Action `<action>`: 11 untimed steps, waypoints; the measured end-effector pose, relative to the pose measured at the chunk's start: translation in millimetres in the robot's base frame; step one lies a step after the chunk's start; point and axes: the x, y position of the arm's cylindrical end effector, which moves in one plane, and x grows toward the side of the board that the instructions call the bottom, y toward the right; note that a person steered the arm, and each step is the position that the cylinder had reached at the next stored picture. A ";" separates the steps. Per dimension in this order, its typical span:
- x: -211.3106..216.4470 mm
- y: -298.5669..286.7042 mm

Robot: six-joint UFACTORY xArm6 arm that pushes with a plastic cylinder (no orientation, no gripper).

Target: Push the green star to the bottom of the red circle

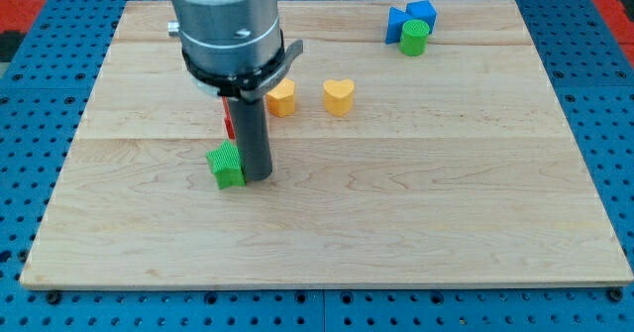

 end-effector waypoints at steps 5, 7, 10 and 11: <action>-37.4 -33.1; -84.2 -33.1; -143.7 -33.0; -131.1 -48.4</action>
